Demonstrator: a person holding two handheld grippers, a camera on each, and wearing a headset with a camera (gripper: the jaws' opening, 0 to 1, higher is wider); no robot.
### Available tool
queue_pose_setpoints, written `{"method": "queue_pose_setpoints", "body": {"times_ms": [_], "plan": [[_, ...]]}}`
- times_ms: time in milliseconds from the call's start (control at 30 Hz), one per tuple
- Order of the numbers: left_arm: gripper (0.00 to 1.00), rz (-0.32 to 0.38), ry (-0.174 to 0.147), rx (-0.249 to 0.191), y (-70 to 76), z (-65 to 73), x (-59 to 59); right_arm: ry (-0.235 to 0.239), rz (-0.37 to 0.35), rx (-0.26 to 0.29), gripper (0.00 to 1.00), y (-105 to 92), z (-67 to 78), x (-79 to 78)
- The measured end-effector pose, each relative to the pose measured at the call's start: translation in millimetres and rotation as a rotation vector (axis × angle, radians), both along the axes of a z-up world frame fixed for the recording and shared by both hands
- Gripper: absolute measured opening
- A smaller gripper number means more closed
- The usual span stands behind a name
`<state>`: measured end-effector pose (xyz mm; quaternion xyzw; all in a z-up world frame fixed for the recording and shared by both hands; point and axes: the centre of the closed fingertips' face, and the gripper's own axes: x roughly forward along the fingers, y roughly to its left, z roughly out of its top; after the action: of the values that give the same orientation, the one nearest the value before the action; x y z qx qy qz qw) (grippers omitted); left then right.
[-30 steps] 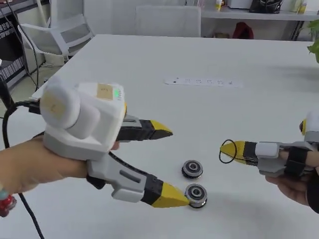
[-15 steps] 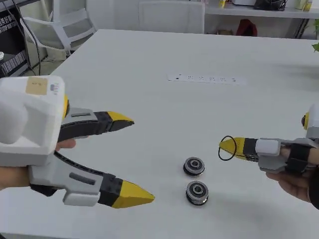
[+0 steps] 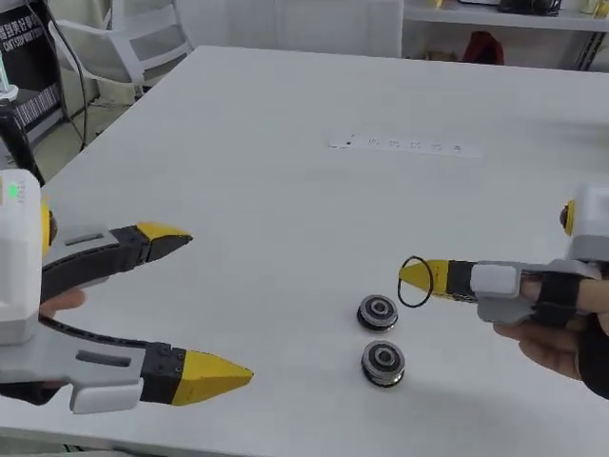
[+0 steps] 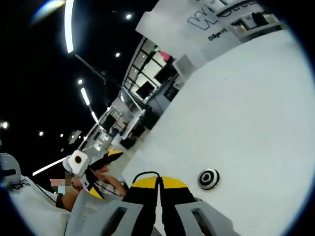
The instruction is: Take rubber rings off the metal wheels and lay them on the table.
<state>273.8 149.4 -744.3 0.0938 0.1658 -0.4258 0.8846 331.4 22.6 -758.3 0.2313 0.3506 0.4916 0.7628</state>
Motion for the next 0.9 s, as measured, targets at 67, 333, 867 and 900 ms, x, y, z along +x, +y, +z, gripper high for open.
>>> {"method": "queue_pose_setpoints", "body": {"times_ms": [67, 333, 867, 900], "plan": [[0.92, 0.02, 0.008, -0.012, 1.3, -4.5, -0.3, -0.021, 0.023, -0.023, 0.0, 2.3, -1.3, -2.9], [0.94, 0.059, 0.078, -0.053, 0.4, -23.7, -6.8, -0.093, 0.075, -0.079, 0.0, 10.5, -0.3, -5.9], [1.0, 0.099, 0.096, -0.087, 4.3, -25.0, -4.5, -0.224, 0.156, -0.159, 0.0, 43.2, 15.9, 7.1], [1.0, 0.099, 0.095, -0.088, 4.2, -24.9, -4.6, -0.228, 0.166, -0.166, 0.0, 47.2, 15.2, 6.5]]}}
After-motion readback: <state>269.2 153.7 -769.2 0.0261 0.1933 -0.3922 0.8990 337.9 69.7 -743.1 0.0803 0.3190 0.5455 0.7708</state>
